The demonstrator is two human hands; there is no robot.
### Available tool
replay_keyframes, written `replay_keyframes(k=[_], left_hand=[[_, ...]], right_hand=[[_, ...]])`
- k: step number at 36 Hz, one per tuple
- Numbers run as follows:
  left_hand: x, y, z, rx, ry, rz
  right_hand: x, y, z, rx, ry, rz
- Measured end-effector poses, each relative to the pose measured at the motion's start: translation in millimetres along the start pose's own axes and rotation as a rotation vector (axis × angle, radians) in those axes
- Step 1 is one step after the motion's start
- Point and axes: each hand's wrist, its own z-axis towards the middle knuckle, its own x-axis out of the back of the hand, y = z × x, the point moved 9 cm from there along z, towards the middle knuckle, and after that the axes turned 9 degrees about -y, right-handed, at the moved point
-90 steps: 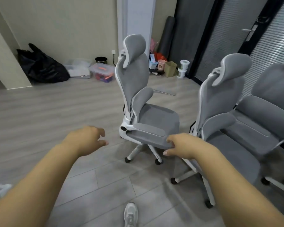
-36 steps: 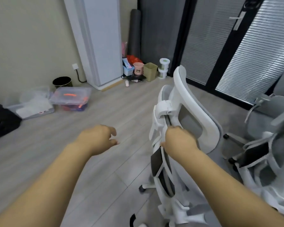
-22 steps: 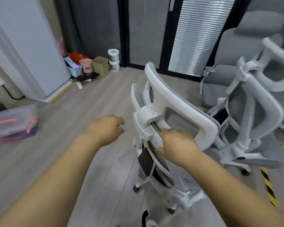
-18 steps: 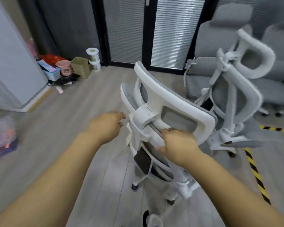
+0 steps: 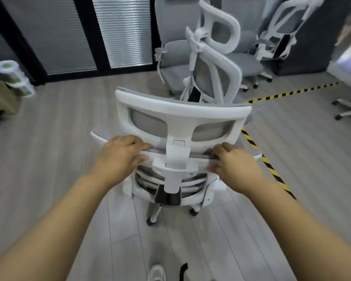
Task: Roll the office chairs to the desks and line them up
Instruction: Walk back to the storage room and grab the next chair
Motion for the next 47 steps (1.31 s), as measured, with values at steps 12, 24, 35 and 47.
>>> replay_keyframes(k=[12,24,35,47], left_hand=[[-31.8,95.1,-26.0,-0.071,0.055,-0.096],[-71.7,219.1,-38.5,-0.253,0.094,-0.197],[-102.5,322.1,-2.0,-0.376,0.004,-0.258],[-136.6,420.5,107.1,-0.553,-0.128,-0.304]], right_hand=[[-7.2,73.8,-82.2,-0.027,0.072,0.132],[-14.1,167.5,-197.7,-0.085,0.109,0.213],[-22.2,263.2,-277.4,-0.261,0.139,0.308],[-22.6,368.1,-324.2,-0.572,0.254,0.412]])
